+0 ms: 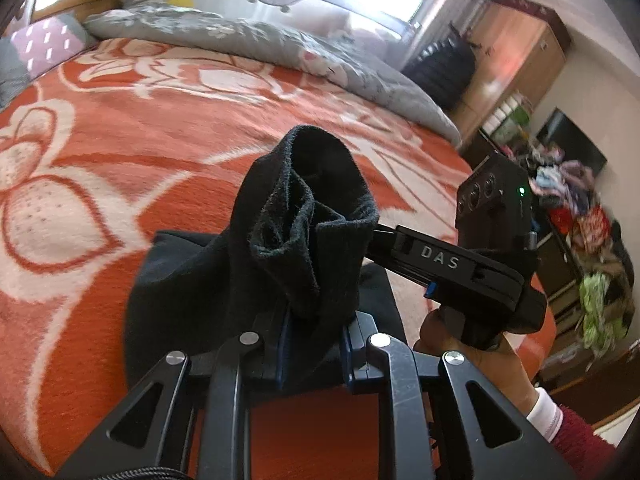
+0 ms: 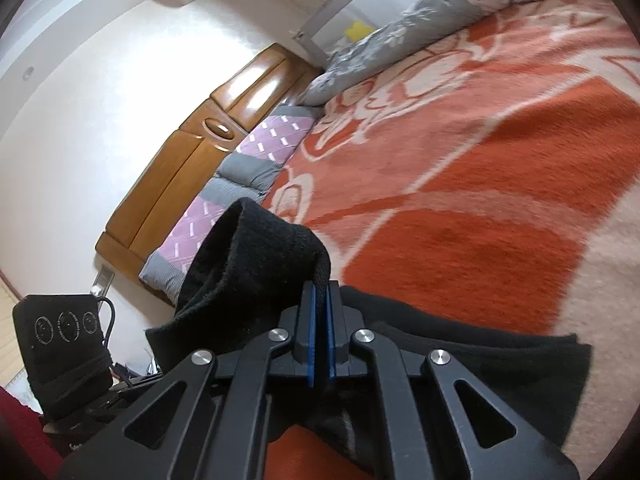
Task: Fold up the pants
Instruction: 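Lift the bundle end with both grippers and fold it over onto the pants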
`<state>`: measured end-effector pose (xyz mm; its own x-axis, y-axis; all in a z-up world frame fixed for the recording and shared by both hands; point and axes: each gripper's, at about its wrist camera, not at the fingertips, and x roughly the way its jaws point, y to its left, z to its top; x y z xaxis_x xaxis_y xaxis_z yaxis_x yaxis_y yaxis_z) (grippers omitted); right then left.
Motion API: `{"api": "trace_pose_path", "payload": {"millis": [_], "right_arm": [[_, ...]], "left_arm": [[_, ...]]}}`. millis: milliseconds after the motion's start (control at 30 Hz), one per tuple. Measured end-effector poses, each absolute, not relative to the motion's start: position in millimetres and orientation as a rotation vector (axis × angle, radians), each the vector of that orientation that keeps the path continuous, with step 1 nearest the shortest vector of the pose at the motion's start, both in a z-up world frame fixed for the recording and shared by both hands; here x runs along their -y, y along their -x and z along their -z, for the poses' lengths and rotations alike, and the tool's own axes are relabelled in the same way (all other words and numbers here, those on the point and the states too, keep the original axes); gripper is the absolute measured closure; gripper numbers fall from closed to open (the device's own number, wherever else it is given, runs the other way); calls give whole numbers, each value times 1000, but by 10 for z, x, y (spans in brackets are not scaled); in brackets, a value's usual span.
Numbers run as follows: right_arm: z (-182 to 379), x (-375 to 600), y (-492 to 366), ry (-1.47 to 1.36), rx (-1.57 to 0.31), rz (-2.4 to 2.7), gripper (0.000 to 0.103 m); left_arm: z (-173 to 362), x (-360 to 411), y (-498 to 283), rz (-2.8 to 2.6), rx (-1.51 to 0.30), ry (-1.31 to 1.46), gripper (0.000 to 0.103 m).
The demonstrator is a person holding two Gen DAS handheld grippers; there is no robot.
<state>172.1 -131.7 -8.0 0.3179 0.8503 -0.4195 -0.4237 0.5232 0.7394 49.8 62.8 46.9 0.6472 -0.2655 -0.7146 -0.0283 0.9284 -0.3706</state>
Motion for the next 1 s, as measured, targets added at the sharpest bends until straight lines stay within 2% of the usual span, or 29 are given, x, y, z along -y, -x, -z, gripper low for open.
{"api": "trace_pose_path", "payload": {"millis": [400,467,633,733,767,833,867,900,967,1000], "right_arm": [[303,1688,-1695,-539,-940,-780,97],[312,1726,-1675,-512,-965,-736,95],[288,1948,-1601,-511,-979,-609,95],[224,2119,-1533,-534,-976,-533,95],[207,2163,-1507,-542,-976,-514,93],[188,2225,-1464,-548,-983,-481,86],[170,2263,-1431,-553,-986,-460,72],[154,2283,-1399,-555,-982,-446,49],[81,2339,-1297,-575,-932,-425,27],[43,2357,-1249,-582,-905,-425,26]], "left_arm": [[-132,-53,-718,234,-929,253,83],[-82,-10,-739,251,-942,252,83],[38,43,-783,272,-986,251,79],[55,91,-775,300,-999,242,65],[47,91,-763,322,-1000,258,55],[5,84,-728,358,-996,276,50],[-23,94,-698,365,-993,270,49],[-57,99,-670,372,-992,260,46],[-122,64,-607,388,-985,247,43],[-152,38,-571,386,-979,246,42]]}}
